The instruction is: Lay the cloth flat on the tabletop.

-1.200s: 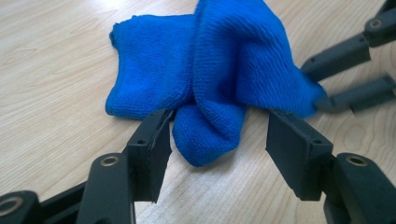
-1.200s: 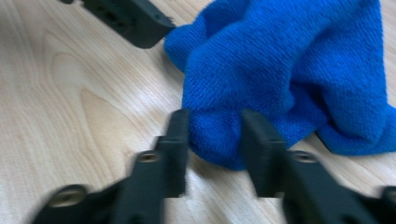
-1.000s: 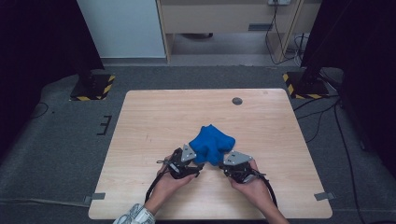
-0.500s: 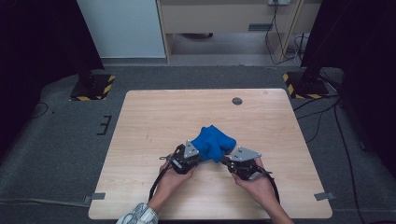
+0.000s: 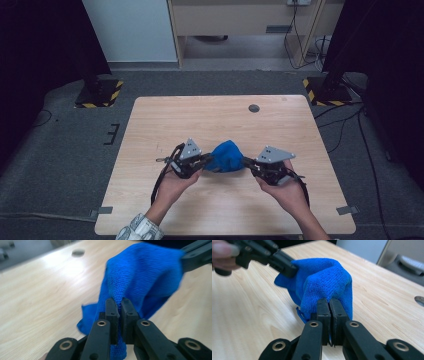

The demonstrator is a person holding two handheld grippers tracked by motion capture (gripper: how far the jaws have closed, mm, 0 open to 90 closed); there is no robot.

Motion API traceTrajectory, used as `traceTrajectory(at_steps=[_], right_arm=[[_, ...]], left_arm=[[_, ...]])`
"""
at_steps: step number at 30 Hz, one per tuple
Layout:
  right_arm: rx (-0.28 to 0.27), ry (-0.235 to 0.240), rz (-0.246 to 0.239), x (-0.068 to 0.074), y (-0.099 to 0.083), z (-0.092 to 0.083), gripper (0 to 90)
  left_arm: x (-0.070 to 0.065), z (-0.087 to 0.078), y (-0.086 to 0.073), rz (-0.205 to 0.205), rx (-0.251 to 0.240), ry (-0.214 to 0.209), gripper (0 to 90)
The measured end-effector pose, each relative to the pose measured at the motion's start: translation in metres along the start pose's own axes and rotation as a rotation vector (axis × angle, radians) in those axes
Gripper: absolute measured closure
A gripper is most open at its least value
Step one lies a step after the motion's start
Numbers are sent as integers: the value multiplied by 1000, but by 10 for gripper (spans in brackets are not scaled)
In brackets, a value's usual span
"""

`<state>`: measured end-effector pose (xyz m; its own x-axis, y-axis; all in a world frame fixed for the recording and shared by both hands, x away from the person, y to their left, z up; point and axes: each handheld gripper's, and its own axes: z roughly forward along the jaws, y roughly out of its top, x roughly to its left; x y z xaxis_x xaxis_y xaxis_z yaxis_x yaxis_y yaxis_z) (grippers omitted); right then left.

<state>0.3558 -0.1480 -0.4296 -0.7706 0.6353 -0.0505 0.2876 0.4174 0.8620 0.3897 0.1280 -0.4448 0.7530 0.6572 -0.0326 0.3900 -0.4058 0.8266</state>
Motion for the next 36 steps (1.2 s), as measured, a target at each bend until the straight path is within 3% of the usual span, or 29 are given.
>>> traceTrajectory(at_steps=[4, 6, 11, 15, 23, 25, 27, 32, 36], right_arm=[[85, -1, 10, -18, -3, 31, 873], [121, -10, 24, -28, -8, 47, 872], [179, -32, 76, -48, -22, 82, 870], [214, -48, 88, -54, -28, 102, 866], [248, -74, 98, -60, -32, 124, 840], [244, -78, 103, -59, -30, 124, 779], [233, -94, 104, -58, -27, 121, 721], [180, -99, 102, -50, -16, 98, 469], [146, -107, 107, -41, -12, 78, 370]], left_arm=[[29, 30, -8, -59, 73, 22, 851], [40, 47, -14, -69, 114, 38, 852], [51, 69, -29, -80, 181, 43, 850], [53, 73, -36, -82, 211, 41, 850], [41, 58, -44, -79, 248, 5, 851], [38, 52, -45, -86, 225, 18, 818], [37, 49, -45, -87, 182, 39, 719], [36, 34, -39, -96, 55, 64, 546], [30, 22, -36, -98, -8, 76, 521]])
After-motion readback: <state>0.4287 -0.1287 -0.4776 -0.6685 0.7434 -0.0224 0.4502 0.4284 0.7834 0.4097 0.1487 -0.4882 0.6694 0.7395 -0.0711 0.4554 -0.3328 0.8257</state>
